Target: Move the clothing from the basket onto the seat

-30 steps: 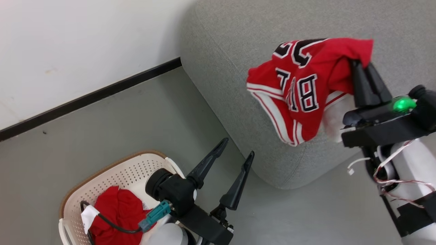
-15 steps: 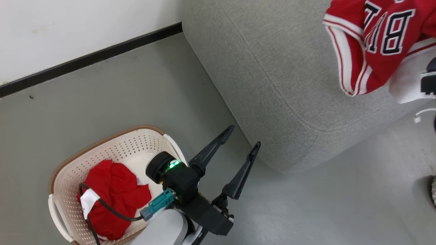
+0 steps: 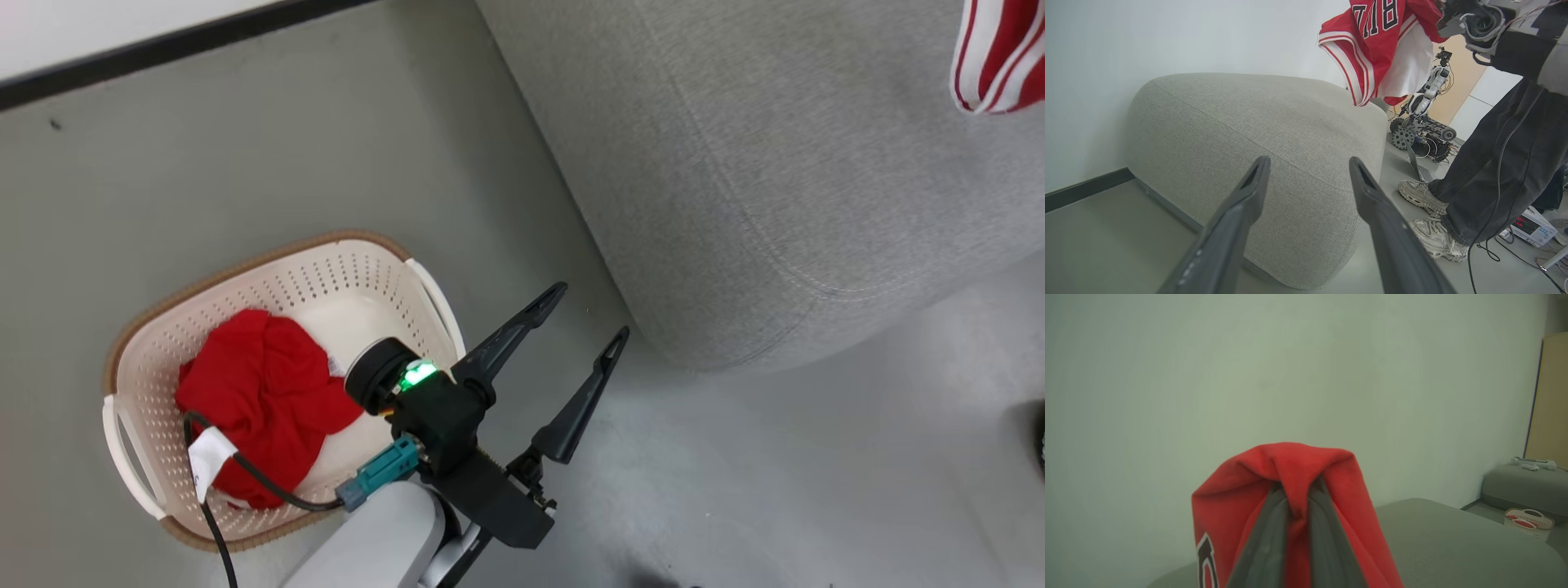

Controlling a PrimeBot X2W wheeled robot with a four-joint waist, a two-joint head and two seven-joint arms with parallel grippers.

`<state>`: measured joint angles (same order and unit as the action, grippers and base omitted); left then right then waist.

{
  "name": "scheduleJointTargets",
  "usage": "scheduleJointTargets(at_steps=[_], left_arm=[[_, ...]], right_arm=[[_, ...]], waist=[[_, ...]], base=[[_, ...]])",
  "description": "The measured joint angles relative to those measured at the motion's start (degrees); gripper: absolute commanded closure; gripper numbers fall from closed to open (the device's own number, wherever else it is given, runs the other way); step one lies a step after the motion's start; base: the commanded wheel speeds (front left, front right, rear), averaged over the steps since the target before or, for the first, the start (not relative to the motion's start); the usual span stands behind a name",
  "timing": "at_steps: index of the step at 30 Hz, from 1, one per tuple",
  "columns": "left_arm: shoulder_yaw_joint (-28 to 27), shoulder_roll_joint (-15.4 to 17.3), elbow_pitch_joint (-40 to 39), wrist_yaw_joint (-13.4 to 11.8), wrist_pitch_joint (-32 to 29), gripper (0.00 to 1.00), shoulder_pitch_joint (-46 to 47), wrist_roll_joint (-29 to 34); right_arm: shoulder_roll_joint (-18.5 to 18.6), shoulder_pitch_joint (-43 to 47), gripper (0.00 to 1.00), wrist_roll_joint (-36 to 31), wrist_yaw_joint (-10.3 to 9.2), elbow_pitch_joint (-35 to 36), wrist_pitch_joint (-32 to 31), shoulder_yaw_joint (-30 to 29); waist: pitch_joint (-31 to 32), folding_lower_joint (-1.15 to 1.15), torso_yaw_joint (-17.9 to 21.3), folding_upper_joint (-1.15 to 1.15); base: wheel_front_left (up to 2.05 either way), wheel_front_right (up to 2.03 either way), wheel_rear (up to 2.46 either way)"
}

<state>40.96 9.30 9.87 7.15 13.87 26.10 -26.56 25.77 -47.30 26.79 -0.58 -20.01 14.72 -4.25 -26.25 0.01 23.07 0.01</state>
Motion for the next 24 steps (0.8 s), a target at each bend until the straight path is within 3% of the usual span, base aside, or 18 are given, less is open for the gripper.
scheduleJointTargets(at_steps=[10,24], left_arm=[[1.5,1.1,-0.6,0.0,-0.7,0.0,2.9,0.0],[3.3,2.6,-0.6,0.0,-0.7,0.0,5.6,0.0]], right_arm=[[1.9,-6.6,1.0,0.7,-0.53,-6.7,0.0,-2.5],[6.7,-14.4,1.0,1.5,-3.14,-14.1,0.0,-7.0]], waist=[[-6.2,0.0,-2.3,0.0],[-13.8,-0.01,-6.0,0.0]], base=[[0.0,0.0,0.0],[0.0,0.0,0.0]])
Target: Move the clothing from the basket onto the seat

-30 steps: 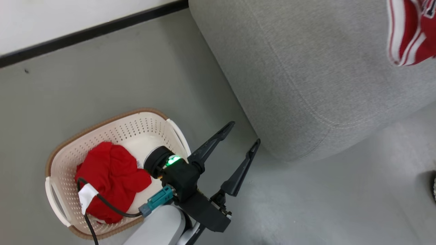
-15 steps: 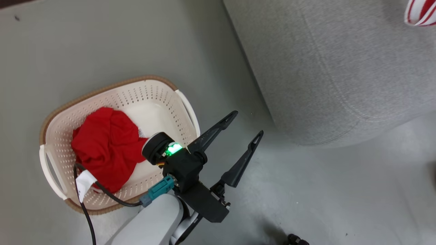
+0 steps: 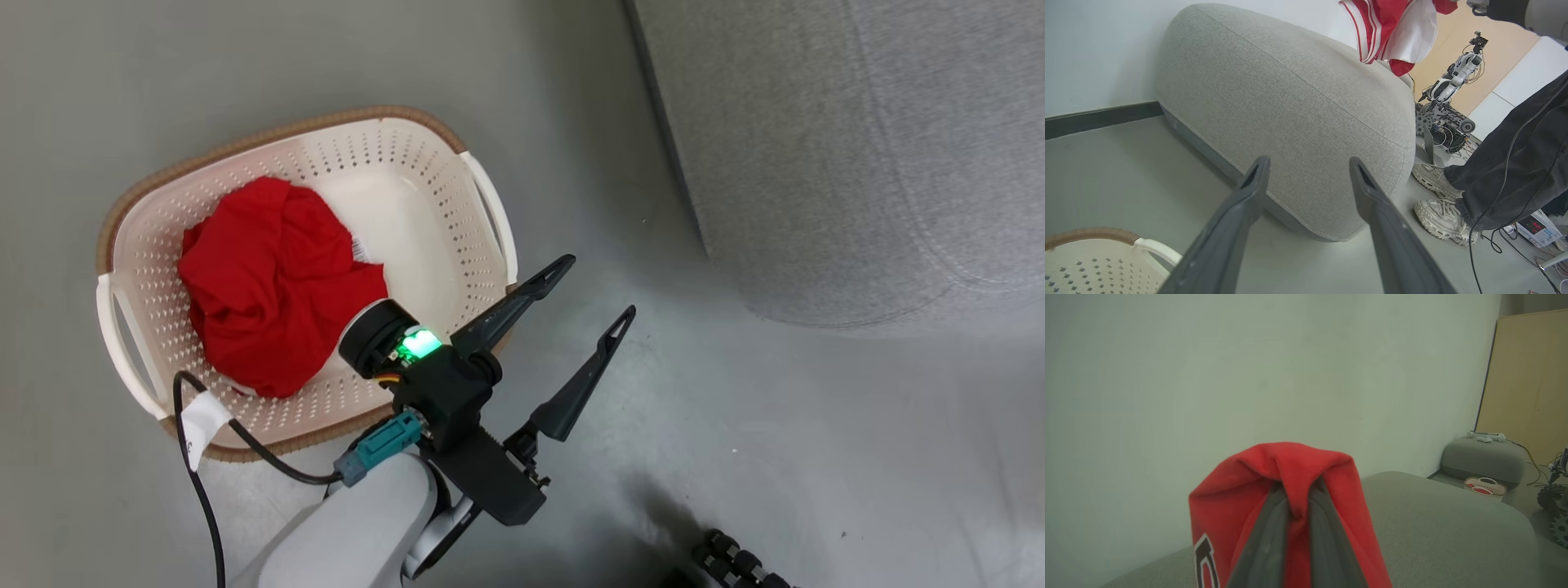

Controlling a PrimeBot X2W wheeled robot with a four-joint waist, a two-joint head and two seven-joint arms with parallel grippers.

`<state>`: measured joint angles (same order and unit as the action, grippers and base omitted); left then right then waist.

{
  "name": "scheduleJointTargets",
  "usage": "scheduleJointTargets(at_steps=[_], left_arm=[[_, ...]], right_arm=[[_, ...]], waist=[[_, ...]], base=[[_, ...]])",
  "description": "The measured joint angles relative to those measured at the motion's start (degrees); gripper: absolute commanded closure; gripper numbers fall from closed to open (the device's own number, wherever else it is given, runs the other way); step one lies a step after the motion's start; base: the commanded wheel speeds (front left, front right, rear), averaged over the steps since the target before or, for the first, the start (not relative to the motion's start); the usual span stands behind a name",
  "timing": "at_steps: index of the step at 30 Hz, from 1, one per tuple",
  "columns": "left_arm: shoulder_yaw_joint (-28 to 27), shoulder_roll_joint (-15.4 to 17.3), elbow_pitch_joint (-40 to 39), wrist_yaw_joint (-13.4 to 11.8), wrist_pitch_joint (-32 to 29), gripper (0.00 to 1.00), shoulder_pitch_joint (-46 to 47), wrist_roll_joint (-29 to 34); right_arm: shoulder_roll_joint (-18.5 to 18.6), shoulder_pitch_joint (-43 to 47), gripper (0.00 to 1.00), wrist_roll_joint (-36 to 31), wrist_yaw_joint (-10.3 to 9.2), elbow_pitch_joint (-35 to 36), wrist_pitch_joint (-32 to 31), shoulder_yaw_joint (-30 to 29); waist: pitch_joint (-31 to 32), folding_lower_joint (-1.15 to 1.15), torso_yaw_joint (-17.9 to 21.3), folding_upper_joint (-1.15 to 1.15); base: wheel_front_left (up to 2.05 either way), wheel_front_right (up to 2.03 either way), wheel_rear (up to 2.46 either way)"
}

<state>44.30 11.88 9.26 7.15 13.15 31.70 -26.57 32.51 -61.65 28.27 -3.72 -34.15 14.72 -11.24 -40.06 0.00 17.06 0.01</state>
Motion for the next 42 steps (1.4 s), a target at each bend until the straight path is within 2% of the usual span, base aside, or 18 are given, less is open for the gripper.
scheduleJointTargets(at_steps=[9,15,21,22,24,30,42], left_arm=[[1.0,0.2,0.4,0.0,0.1,0.0,1.4,-0.1],[1.0,0.2,1.5,0.0,0.2,0.0,2.0,-0.3],[1.1,-0.1,2.8,0.0,0.6,0.0,2.9,-0.6],[1.1,-0.2,3.0,0.0,0.6,0.0,3.2,-0.6],[1.1,-0.6,3.5,0.0,0.8,0.0,3.6,-0.8],[1.2,-1.4,5.2,0.0,1.1,0.0,3.7,-1.2],[0.9,-3.2,8.7,0.0,1.2,0.0,3.5,-2.8]], right_arm=[[-0.3,-4.7,1.0,0.7,-0.33,-1.3,0.0,-1.1],[-5.5,-4.0,1.0,2.7,-0.29,-7.8,-0.6,0.3],[-7.3,-2.0,1.0,4.0,3.78,-10.3,-1.3,2.2],[-7.4,-1.7,0.93,4.0,4.24,-10.5,-1.1,2.5],[-7.6,-0.9,0.0,4.0,5.0,-10.8,-1.0,2.9],[-7.8,1.3,0.0,3.5,7.37,-11.1,-0.5,3.5],[-11.5,10.9,0.0,1.3,9.76,-8.2,-0.4,6.6]], waist=[[-3.7,0.0,-2.3,0.0],[-5.4,0.0,-3.8,0.0],[-5.4,0.0,-4.5,0.0],[-5.3,0.0,-4.6,0.0],[-4.8,-0.01,-4.8,0.0],[-2.8,-0.01,-5.5,-0.01],[3.7,-0.01,-7.2,-0.01]], base=[[0.0,0.0,0.0],[0.0,0.0,0.0],[0.0,0.0,0.0],[0.0,0.0,0.0],[0.0,0.0,0.0],[0.0,0.0,0.0],[0.0,0.0,0.0]])
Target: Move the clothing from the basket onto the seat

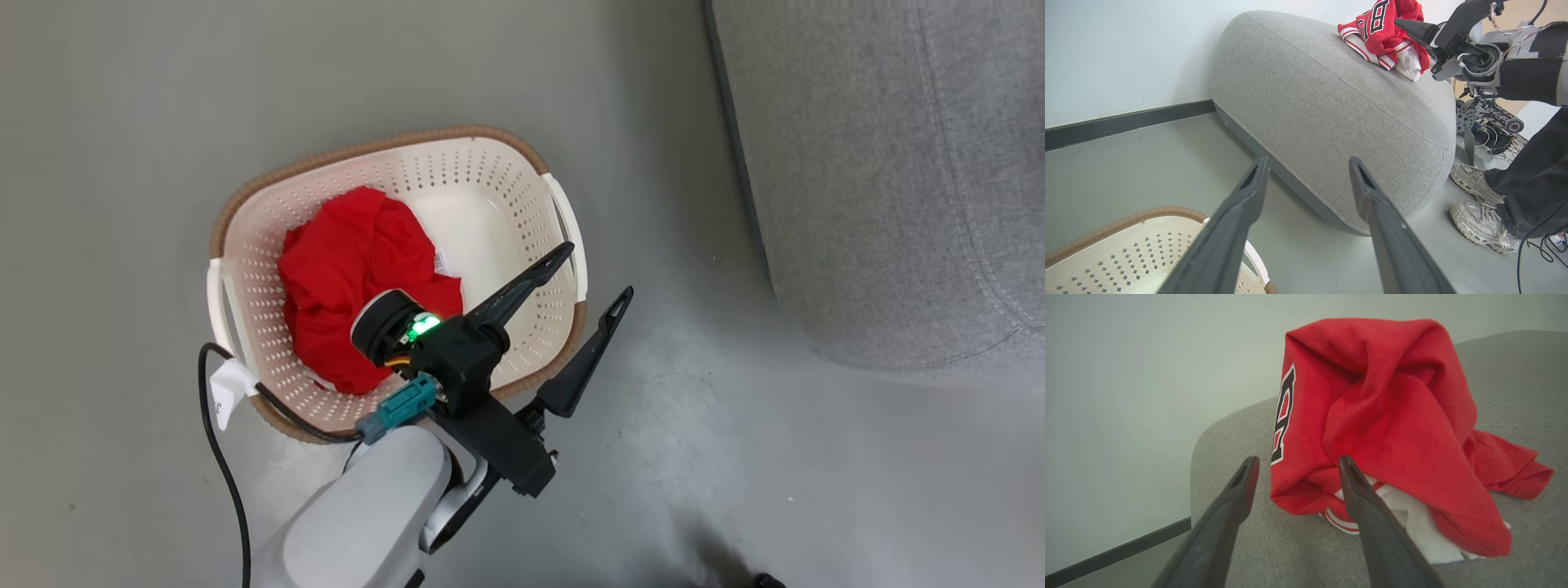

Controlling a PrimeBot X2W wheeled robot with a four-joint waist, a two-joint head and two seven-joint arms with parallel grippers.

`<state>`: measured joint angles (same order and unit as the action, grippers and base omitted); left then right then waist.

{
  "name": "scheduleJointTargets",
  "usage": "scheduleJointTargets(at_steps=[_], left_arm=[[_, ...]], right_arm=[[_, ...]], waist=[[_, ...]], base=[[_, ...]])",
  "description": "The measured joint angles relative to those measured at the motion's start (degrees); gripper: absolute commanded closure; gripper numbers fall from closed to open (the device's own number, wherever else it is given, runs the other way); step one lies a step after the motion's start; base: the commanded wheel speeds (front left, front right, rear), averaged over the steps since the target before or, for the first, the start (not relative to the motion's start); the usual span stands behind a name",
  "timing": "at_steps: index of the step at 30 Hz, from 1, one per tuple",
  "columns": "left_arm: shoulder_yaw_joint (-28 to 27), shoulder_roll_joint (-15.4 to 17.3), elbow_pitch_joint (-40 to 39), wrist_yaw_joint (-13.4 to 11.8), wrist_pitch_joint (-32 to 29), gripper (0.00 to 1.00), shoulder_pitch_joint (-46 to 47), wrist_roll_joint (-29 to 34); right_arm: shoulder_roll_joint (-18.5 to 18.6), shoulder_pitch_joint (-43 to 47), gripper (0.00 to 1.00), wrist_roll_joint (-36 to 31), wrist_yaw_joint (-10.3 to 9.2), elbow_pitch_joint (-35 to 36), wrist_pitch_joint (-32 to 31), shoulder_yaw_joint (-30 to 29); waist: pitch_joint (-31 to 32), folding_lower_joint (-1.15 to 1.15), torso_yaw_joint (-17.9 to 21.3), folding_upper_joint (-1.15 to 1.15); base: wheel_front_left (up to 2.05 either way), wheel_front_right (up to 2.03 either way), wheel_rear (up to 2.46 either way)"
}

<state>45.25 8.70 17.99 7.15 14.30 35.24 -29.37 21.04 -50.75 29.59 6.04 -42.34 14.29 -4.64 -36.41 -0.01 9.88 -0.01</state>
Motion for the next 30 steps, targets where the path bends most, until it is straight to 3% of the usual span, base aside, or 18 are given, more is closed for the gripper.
scheduleJointTargets(at_steps=[18,30], left_arm=[[-6.6,-2.1,3.4,0.0,0.0,0.0,-5.9,-3.4],[-13.0,-2.6,5.6,-1.8,0.0,0.0,-10.6,-4.8]], right_arm=[[-5.0,13.6,0.0,-2.1,0.82,11.6,0.0,5.1],[-6.6,21.2,0.0,-4.5,1.03,17.3,0.0,8.7]], waist=[[11.2,0.0,-4.8,0.0],[18.0,0.0,-9.0,0.0]], base=[[0.0,0.0,0.0],[0.0,0.0,0.0]])
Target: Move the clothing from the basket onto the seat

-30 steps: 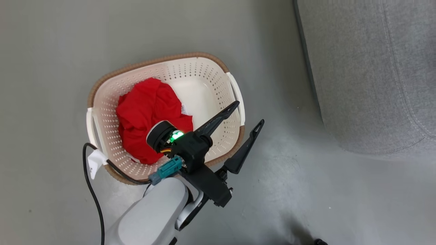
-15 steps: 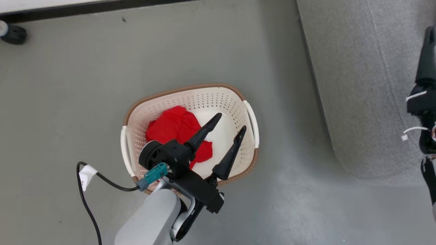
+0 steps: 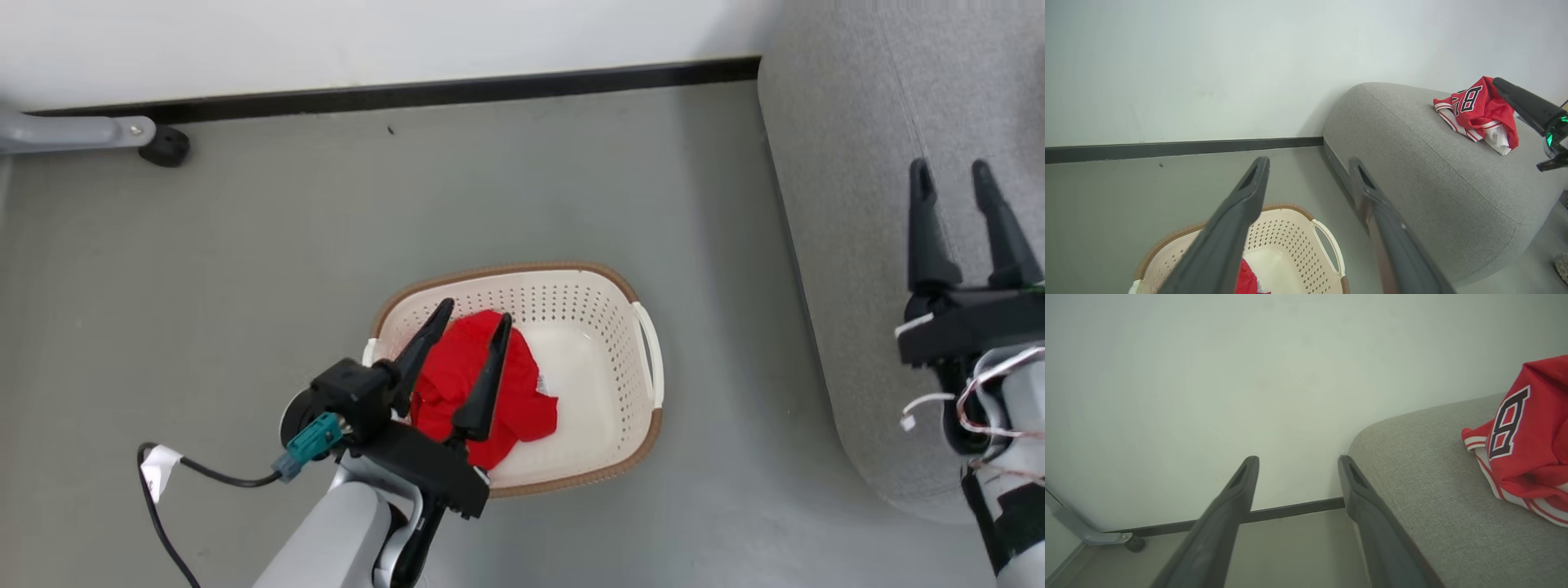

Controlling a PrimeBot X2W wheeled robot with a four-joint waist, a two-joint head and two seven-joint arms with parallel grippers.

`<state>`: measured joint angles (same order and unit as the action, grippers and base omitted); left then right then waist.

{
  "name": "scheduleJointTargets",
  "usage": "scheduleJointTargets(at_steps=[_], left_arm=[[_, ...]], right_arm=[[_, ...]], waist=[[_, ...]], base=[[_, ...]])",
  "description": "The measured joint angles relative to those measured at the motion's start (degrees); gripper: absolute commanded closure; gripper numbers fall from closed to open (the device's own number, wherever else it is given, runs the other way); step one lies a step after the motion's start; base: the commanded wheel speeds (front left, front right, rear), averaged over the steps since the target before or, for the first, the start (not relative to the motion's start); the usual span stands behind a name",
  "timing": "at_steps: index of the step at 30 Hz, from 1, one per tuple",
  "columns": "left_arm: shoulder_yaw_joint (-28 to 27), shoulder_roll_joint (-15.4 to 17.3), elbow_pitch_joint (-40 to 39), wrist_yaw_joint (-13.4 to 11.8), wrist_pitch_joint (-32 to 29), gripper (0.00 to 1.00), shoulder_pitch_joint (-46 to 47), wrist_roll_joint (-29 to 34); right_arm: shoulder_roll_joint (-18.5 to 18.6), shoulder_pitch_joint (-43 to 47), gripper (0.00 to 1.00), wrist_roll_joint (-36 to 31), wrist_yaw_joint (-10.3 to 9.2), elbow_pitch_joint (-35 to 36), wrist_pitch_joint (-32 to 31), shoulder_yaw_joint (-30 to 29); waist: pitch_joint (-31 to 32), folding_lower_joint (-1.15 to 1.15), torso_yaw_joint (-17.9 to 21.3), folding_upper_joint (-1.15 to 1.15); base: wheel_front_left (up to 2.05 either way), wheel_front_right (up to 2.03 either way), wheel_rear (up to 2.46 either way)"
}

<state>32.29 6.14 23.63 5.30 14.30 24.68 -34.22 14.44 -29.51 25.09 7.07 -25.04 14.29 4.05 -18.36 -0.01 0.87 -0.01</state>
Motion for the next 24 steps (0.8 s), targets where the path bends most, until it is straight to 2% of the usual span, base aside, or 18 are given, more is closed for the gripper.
scheduleJointTargets(at_steps=[14,24], left_arm=[[-9.7,1.6,2.3,-4.9,0.0,0.0,-5.0,0.0],[-14.8,2.9,1.6,-6.9,0.0,0.0,-9.9,1.1]], right_arm=[[-2.0,9.2,0.0,-1.0,0.0,4.5,0.0,2.8],[-4.8,16.5,0.0,-1.1,-0.25,8.0,0.0,3.0]], waist=[[7.1,0.01,-3.9,0.0],[11.4,0.0,-5.6,0.0]], base=[[0.0,0.0,0.0],[0.0,0.0,0.0]])
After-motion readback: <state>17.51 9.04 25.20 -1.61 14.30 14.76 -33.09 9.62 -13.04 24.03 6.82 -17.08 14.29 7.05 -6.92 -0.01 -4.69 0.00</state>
